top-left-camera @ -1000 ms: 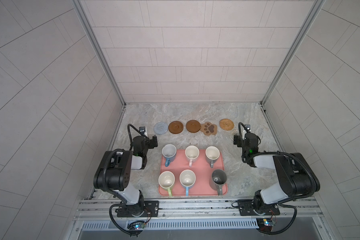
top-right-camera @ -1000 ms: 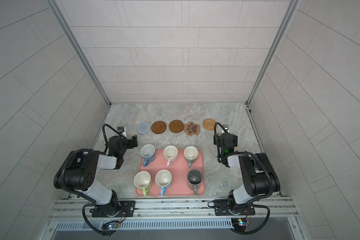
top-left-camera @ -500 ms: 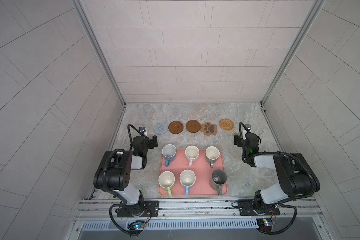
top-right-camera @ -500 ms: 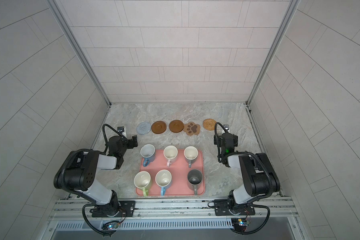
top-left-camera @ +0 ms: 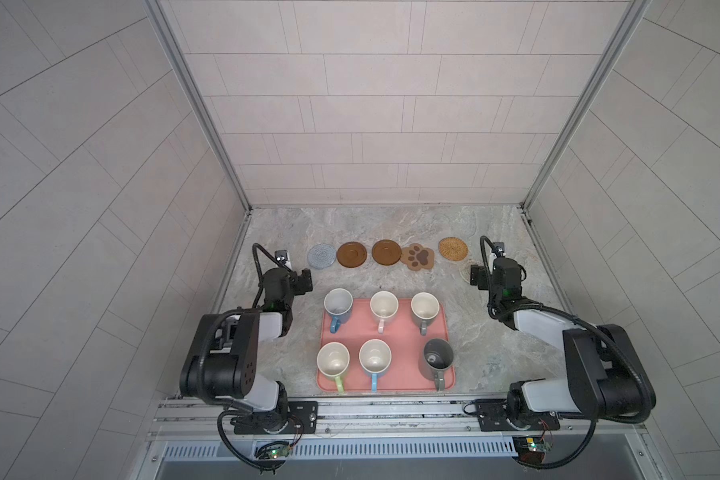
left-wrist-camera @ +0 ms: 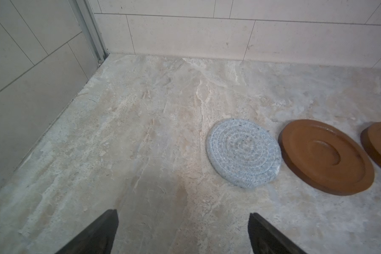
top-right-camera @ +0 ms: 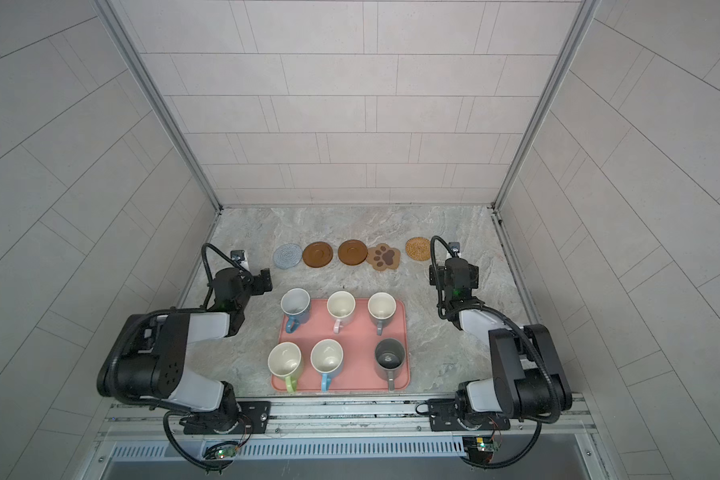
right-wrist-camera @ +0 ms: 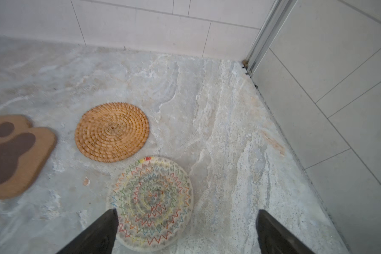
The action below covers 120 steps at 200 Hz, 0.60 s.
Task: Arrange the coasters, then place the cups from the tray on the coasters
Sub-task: 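Raise both arms and move both grippers toward the row of coasters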
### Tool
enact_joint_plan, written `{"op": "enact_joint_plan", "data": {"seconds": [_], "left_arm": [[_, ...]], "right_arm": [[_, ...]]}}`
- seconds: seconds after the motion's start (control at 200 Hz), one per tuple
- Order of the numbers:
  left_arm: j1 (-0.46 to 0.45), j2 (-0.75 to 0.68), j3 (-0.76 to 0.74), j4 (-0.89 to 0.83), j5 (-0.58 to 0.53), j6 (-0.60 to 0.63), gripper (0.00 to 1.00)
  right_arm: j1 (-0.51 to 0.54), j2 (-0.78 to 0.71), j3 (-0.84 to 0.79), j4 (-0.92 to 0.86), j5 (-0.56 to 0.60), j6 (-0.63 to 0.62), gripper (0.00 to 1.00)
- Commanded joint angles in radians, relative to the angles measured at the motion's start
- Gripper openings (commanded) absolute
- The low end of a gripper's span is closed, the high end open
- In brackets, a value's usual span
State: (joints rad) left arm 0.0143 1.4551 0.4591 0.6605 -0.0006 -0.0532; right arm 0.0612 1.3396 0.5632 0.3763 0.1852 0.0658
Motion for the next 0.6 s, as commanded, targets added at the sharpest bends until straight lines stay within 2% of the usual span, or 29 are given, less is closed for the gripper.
{"op": "enact_joint_plan", "data": {"seconds": [0.0, 0.1, 0.21, 0.28, 0.37, 0.475, 0.595], "left_arm": [[-0.001, -0.108, 0.137, -0.353, 0.004, -0.057, 1.00], [-0.001, -0.172, 0.186, -0.480, 0.024, -0.150, 1.00], [-0.005, -0.175, 0.285, -0.634, 0.154, -0.216, 1.00], [-0.015, -0.149, 0.359, -0.740, 0.229, -0.254, 1.00], [-0.055, -0.125, 0.423, -0.822, 0.261, -0.280, 1.00], [-0.115, -0.100, 0.485, -0.898, 0.256, -0.291, 1.00], [-0.138, -0.047, 0.544, -0.964, 0.292, -0.333, 1.00]], "right_arm": [[0.011, -0.089, 0.112, -0.322, -0.063, 0.020, 0.99], [0.011, -0.132, 0.185, -0.509, -0.108, 0.056, 0.99], [0.011, -0.140, 0.269, -0.694, -0.145, 0.104, 0.99], [0.011, -0.157, 0.284, -0.749, -0.206, 0.118, 0.99], [0.015, -0.208, 0.264, -0.754, -0.251, 0.155, 0.99], [0.017, -0.271, 0.227, -0.753, -0.207, 0.205, 0.99], [0.016, -0.297, 0.227, -0.839, -0.076, 0.285, 1.00]]}}
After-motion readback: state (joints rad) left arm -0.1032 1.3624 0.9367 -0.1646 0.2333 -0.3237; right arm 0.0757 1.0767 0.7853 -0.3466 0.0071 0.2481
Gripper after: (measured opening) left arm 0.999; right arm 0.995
